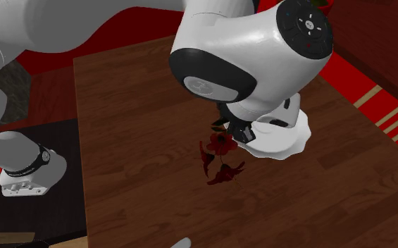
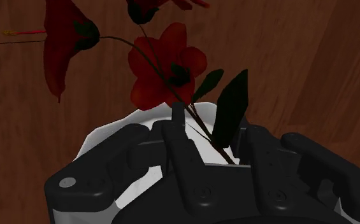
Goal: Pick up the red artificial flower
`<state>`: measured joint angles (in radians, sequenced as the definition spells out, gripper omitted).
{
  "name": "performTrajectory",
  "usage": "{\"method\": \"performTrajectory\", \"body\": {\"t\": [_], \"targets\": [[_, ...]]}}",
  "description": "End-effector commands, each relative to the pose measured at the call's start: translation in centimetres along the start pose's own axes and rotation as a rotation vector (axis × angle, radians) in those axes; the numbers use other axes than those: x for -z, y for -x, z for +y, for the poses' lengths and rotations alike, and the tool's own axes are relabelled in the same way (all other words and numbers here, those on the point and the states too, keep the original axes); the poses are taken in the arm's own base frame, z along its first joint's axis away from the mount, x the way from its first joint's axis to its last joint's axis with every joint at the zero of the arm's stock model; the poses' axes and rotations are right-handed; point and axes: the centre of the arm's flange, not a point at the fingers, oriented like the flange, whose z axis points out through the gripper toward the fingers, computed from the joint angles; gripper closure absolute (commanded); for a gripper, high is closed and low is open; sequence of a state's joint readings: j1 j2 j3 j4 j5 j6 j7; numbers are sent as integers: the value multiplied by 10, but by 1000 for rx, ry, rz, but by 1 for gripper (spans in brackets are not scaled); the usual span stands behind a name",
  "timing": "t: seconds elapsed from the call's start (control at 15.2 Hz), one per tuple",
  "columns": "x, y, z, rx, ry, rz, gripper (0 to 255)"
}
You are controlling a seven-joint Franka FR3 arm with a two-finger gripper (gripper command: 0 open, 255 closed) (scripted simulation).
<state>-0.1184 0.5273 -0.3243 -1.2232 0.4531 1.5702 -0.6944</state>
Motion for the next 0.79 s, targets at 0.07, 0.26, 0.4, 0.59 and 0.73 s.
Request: {"method": "performTrajectory", "body": {"t": [0.07, 0.26, 0.4, 0.59, 0.73], "targets": [[15, -1, -5, 0, 0, 0, 255], [30, -2, -10, 0, 0, 0, 255], [40, -2, -13, 0, 0, 0, 255], [55, -3, -18, 0, 0, 0, 255], [61, -4, -20, 0, 0, 0, 255]]}}
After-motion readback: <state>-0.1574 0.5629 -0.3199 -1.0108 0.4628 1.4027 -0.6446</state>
